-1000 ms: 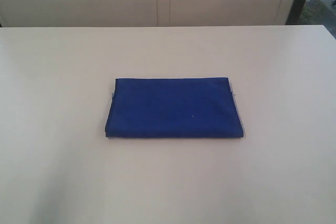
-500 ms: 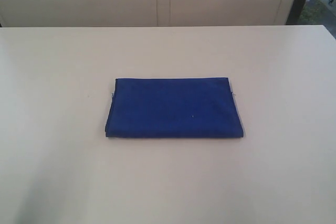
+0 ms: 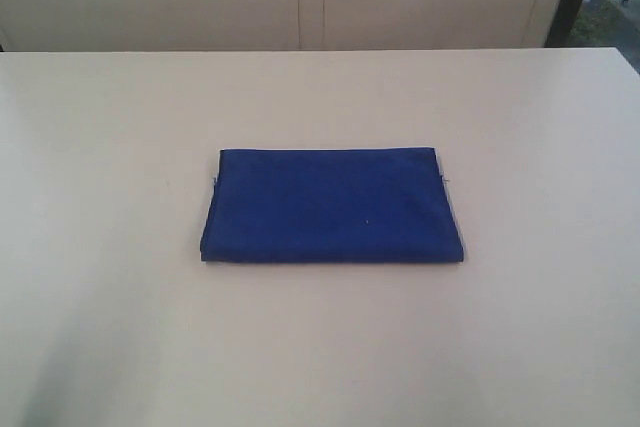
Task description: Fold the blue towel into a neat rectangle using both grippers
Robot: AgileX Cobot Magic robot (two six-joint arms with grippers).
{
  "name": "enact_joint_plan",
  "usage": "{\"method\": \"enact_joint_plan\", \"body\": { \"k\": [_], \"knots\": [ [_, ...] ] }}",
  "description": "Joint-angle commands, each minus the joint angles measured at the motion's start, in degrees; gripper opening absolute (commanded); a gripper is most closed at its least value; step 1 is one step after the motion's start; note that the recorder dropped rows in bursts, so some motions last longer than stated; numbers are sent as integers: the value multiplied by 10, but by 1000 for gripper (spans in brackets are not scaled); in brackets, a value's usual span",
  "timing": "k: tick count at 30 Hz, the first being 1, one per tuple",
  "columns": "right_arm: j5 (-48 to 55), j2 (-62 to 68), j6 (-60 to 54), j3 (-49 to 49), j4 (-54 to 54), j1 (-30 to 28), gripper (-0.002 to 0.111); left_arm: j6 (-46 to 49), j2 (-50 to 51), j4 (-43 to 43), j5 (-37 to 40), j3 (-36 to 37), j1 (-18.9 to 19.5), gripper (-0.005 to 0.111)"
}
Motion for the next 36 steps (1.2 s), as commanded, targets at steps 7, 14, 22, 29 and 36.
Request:
{"method": "enact_joint_plan", "body": {
  "k": [7, 14, 22, 29, 36],
  "knots": [
    [-8, -2, 1, 3, 1, 1, 0, -2, -2, -16, 0, 6, 2, 0],
    [-8, -2, 1, 3, 1, 1, 0, -4, -2, 9, 1, 6, 2, 0],
    [-8, -2, 1, 3, 1, 1, 0, -40, -2, 28, 1, 6, 2, 0],
    [-8, -2, 1, 3, 1, 1, 0, -98, -2, 70, 1, 6, 2, 0],
    [-8, -2, 1, 3, 1, 1, 0, -93, -2, 72, -3, 6, 2, 0]
  ]
}}
